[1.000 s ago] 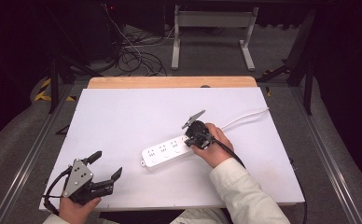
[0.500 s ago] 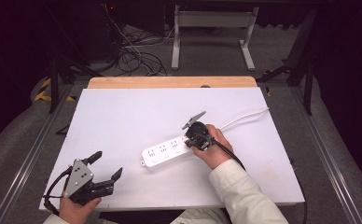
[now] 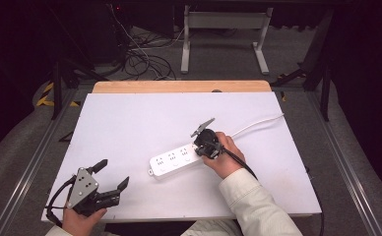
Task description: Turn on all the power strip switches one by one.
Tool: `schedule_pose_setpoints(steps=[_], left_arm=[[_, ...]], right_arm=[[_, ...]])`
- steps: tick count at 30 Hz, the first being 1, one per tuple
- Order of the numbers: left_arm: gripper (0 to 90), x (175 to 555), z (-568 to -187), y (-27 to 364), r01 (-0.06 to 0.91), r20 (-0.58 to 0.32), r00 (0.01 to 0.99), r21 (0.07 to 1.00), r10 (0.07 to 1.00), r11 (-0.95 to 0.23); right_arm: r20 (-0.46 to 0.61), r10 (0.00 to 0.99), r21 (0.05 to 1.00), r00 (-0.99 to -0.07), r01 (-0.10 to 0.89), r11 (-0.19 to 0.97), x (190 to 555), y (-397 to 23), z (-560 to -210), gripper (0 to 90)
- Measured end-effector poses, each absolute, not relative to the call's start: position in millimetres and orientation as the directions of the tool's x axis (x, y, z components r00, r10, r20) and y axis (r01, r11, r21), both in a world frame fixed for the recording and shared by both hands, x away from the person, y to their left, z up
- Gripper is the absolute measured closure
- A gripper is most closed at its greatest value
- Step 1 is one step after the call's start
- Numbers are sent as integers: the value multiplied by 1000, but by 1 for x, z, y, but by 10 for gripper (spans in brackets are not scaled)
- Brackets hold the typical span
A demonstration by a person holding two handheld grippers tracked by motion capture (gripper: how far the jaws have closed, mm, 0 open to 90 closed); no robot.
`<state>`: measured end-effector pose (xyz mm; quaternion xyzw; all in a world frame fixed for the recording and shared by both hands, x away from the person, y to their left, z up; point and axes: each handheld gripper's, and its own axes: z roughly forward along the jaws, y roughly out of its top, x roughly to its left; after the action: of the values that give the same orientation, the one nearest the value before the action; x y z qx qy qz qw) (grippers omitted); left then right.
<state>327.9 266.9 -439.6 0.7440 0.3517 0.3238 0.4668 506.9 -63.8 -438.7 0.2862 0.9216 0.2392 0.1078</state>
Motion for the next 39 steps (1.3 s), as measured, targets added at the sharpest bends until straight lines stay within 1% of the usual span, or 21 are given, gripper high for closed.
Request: schedule_pose_setpoints(steps=[4, 6, 7, 10, 16, 27, 31, 39], left_arm=[[170, 328, -439, 266, 216, 159, 542, 923, 825, -319], [170, 328, -440, 266, 224, 150, 544, 922, 825, -315], [170, 329, -440, 266, 221, 158, 544, 921, 824, -322], [170, 329, -440, 267, 224, 154, 542, 921, 826, -319], [170, 328, -440, 267, 222, 155, 543, 922, 825, -319], [170, 328, -440, 267, 223, 155, 541, 921, 827, -319], [169, 328, -440, 267, 225, 147, 539, 924, 829, -310], [169, 328, -440, 267, 226, 148, 540, 923, 829, -312]], right_arm=[[-50, 587, 512, -808, 485, 710, 507, -66, -439, 900], [-76, 575, 520, -814, 460, 720, 505, -65, -434, 900], [-82, 577, 541, -813, 449, 711, 502, -65, -431, 900], [-50, 570, 626, -820, 419, 657, 495, -67, -411, 900], [-38, 556, 651, -830, 402, 644, 490, -69, -400, 900], [-36, 525, 657, -851, 375, 654, 487, -61, -396, 900], [-27, 498, 646, -867, 365, 670, 485, -53, -401, 900], [-13, 490, 615, -871, 380, 691, 488, -44, -418, 900]])
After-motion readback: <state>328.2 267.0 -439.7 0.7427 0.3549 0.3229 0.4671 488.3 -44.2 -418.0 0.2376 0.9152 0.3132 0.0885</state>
